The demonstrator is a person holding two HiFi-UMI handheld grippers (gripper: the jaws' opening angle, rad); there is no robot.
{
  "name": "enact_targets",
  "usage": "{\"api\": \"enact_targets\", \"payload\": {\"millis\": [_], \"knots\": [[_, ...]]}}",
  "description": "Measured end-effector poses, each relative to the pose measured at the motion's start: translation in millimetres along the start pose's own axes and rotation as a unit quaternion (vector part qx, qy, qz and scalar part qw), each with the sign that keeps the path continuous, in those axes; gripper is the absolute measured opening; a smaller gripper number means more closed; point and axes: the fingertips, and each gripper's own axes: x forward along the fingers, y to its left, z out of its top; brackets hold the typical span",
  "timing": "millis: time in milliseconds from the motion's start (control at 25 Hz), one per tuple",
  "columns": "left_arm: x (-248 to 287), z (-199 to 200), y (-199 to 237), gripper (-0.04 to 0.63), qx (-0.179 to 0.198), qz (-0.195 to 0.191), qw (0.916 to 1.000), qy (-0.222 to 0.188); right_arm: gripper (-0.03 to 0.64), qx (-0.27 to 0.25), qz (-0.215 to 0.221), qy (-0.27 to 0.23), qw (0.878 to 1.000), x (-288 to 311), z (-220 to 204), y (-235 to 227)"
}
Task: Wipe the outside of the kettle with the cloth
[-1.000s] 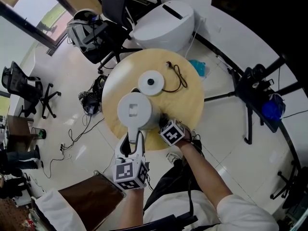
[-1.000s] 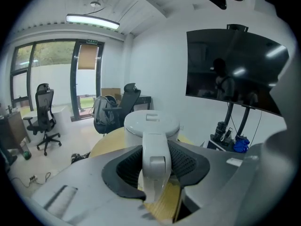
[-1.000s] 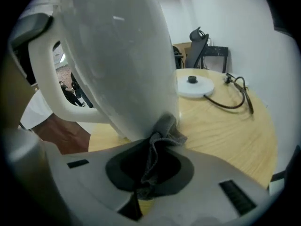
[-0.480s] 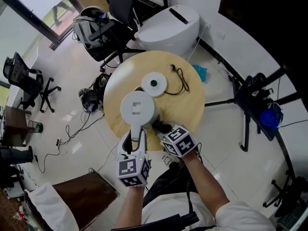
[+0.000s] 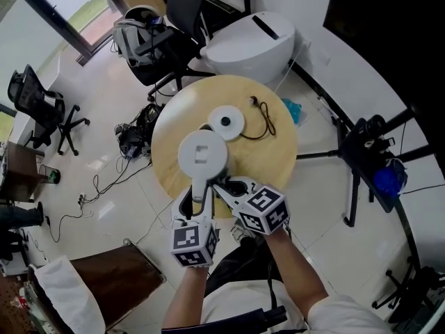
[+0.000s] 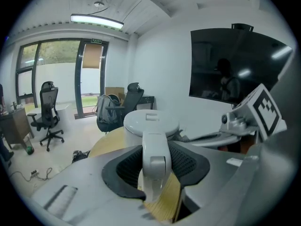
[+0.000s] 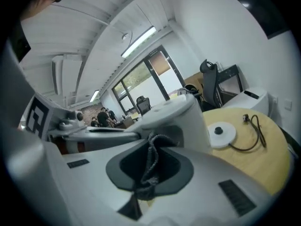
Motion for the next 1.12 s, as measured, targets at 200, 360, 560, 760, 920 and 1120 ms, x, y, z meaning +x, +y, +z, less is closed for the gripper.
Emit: {"api": "enact_targets", "payload": {"millis": [200,360,560,760,920,1120], "knots": [[-0.6,2.1,-0.5,0.17,-0.002,0.002,1.0,-0.001,0.031,0.044,-0.017,0.052,0.998,30.3,-59.9,-28.6],[-0.6,1.9,-1.5,0.17,-0.002,0.001,1.0,0.0,0.031,0.058,-0.038,0.108,0.992,52.1,-109.1,-52.7],[-1.9,1.5,-2.5,0.17,-0.004,-0.001,1.0,0.002,0.031,0.061,-0.062,0.174,0.981,68.4,-154.3,-76.4],[-2.1,1.3,-1.7,0.172,-0.008,0.001,1.0,0.001,0.031,0.048,-0.077,0.201,0.975,72.0,-162.0,-81.3],[1.4,-0.1,-3.0,0.172,-0.011,0.005,0.9999,0.003,0.031,0.042,-0.078,0.201,0.976,66.3,-157.2,-80.9],[7.0,0.0,-10.6,0.175,-0.034,0.021,0.9992,0.004,0.031,0.036,-0.094,0.156,0.983,29.6,-117.4,-85.3]]}}
